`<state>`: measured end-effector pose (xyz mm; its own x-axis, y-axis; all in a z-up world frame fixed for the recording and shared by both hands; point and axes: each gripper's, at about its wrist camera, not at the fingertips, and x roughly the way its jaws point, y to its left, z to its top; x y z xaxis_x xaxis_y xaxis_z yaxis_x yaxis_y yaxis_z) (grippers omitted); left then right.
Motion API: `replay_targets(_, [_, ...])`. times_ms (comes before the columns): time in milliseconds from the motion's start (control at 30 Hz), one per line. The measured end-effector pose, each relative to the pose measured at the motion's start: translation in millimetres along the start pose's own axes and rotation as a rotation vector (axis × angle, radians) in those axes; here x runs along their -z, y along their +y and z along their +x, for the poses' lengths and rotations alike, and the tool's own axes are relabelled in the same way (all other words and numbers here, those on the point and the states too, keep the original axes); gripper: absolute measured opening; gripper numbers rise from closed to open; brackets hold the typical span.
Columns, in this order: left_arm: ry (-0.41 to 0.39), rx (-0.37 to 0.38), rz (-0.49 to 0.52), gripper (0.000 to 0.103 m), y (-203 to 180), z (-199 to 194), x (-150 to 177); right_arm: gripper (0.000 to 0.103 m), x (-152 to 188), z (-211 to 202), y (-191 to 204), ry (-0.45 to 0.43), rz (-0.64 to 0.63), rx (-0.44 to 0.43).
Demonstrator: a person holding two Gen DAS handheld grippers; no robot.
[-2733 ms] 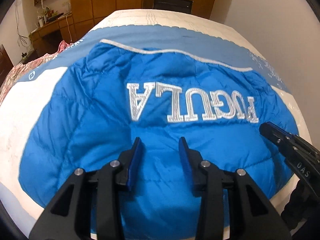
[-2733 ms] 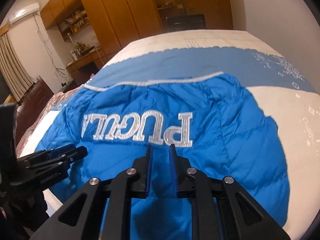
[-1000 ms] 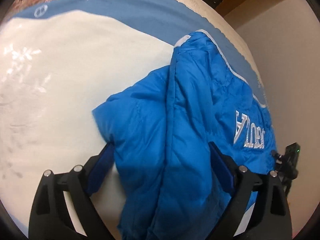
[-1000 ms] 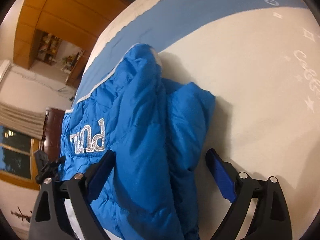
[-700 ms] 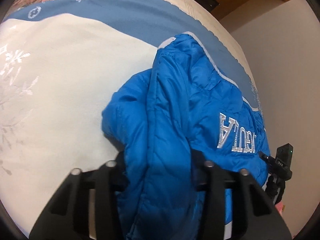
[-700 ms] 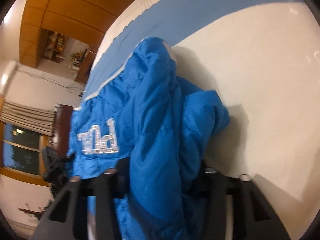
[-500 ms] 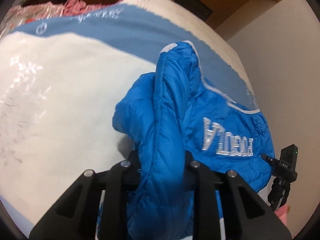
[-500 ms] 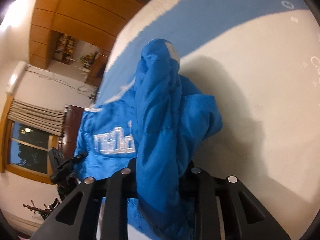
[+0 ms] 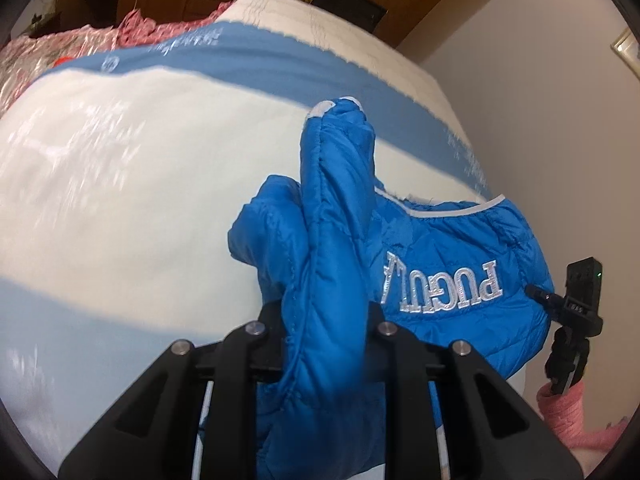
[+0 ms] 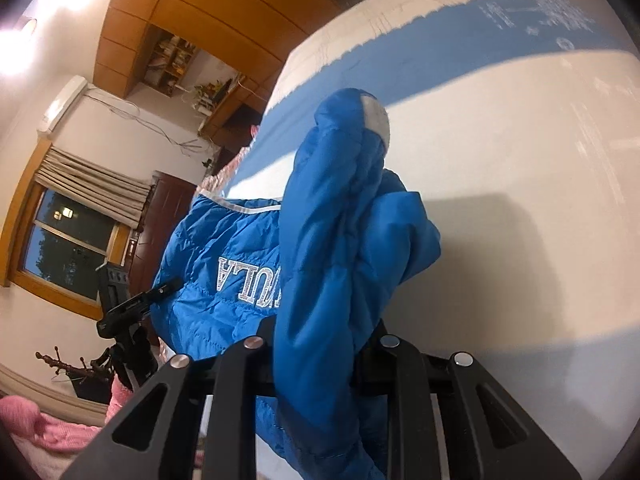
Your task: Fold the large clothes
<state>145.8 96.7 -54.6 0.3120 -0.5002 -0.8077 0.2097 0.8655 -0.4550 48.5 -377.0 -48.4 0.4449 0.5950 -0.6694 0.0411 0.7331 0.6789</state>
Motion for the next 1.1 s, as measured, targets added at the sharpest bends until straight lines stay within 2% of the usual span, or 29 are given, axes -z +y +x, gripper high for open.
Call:
replay_targets(200, [0.081, -0.074, -0.04, 0.023, 20.2, 9.5, 50.2, 0.023, 44.8, 0.7, -8.3, 0.05, 0.042, 0.05])
replay_targets(333, [0.089, -0.141, -0.052, 0.027, 36.9, 20.1, 71.4, 0.023, 53.6, 10.6, -26.5, 0.059, 0.111, 0.072])
replay_targets(400, [0.086, -0.151, -0.039, 0.032, 40.5, 29.9, 63.3, 0.023, 54.1, 17.4, -39.7, 0.06, 0.147, 0.083])
replay_targets(600, [0.085, -0.15, -0.022, 0.047, 56.2, 59.5, 61.9, 0.028, 61.5, 48.4, -61.2, 0.071, 0.12, 0.212])
replay_targets(733, [0.059, -0.142, -0.049, 0.051, 63.0, 65.8, 67.4, 0.03, 66.8, 55.8, -66.0, 0.048, 0.125, 0.215])
replay_targets(867, [0.067, -0.163, -0.068, 0.051, 58.8, 56.7, 69.1, 0.035, 73.4, 52.3, -61.3, 0.034, 0.112, 0.258])
replay_targets(933, [0.079, -0.187, -0.075, 0.051, 53.4, 47.8, 65.3, 0.042, 76.7, 48.4, -57.0, 0.033, 0.104, 0.291])
replay_targets(1000, [0.075, -0.222, -0.063, 0.051, 46.5, 35.0, 63.6, 0.045, 76.5, 40.0, -41.7, 0.03, 0.053, 0.363])
replay_targets(1100, [0.032, -0.273, -0.041, 0.051, 36.3, 9.0, 63.9, 0.046, 81.3, 22.2, -15.9, -0.008, -0.029, 0.479])
